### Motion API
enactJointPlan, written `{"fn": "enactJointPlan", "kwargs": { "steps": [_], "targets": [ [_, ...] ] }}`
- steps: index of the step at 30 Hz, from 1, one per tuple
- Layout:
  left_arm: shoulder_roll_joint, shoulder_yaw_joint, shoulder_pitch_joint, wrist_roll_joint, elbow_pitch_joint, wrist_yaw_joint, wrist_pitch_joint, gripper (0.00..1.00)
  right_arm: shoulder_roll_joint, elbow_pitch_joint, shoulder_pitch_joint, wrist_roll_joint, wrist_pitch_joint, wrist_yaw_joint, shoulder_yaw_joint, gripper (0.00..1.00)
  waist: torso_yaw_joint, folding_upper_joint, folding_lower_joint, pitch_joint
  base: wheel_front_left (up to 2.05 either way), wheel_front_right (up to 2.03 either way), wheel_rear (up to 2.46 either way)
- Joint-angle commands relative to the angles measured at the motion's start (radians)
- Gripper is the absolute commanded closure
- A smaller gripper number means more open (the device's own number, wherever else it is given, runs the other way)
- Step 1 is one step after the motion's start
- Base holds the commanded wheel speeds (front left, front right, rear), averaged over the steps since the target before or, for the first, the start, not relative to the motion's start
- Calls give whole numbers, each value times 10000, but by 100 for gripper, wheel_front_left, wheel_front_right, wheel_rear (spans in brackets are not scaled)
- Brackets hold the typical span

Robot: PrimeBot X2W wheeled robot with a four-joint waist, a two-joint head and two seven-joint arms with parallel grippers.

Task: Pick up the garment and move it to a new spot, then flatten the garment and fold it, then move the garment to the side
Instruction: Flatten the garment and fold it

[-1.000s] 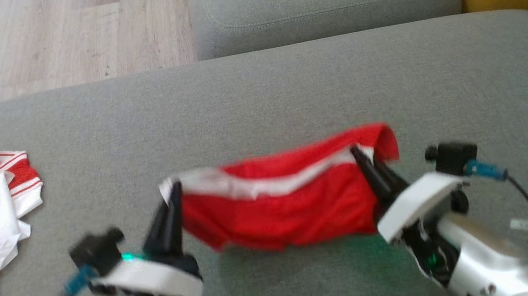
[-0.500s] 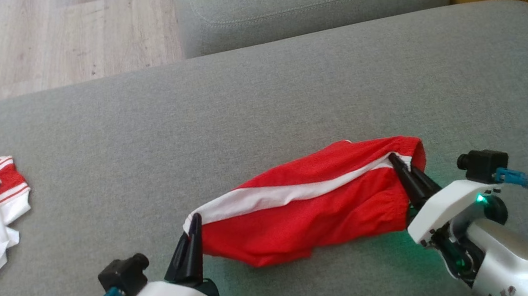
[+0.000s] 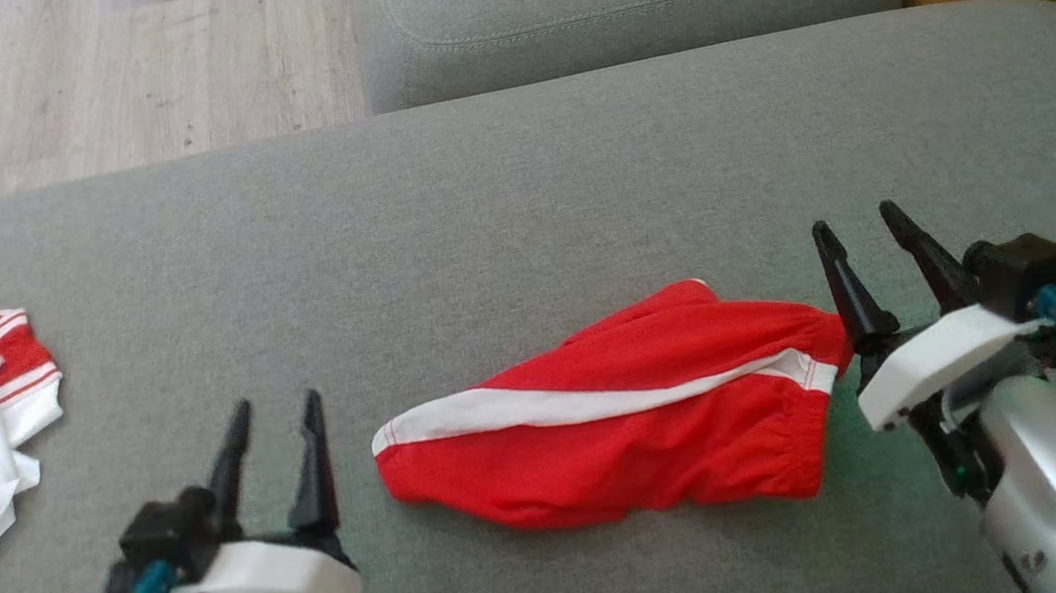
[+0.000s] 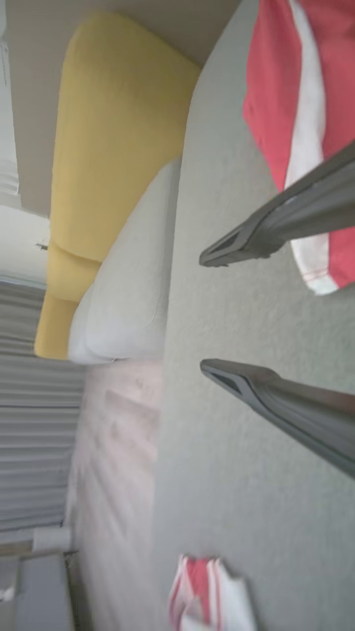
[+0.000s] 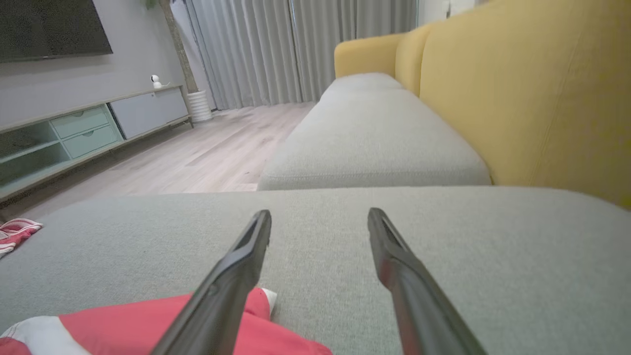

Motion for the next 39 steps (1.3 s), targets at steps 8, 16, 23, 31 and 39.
{"fn": "enactJointPlan", "kwargs": {
  "steps": [8,16,23,31,39],
  "targets": [
    [-472,2058,368,3092,-1027,785,-53,0,1145,-1838,1196,-2662,-137,-7,-1428,0,110,0,0,-82,0,0,0],
    [-1010,2610,1260,3832,-917,791,-53,0,1610,-1649,2144,-2820,-137,-7,-1587,0,144,0,0,-153,0,0,0],
    [-1226,2763,1655,3961,-978,716,-53,0,1755,-1165,2401,-2219,-137,-7,-1391,0,187,0,0,-140,0,0,0],
    [-1272,2827,1682,3939,-923,600,-53,0,1817,-872,2456,-1115,-137,-7,-1029,0,285,0,0,-156,0,0,0],
    [-1276,2748,1721,3713,-957,607,-53,0,1839,-1229,2306,124,-137,-7,-601,0,314,0,0,-131,0,0,0]
  ]
}}
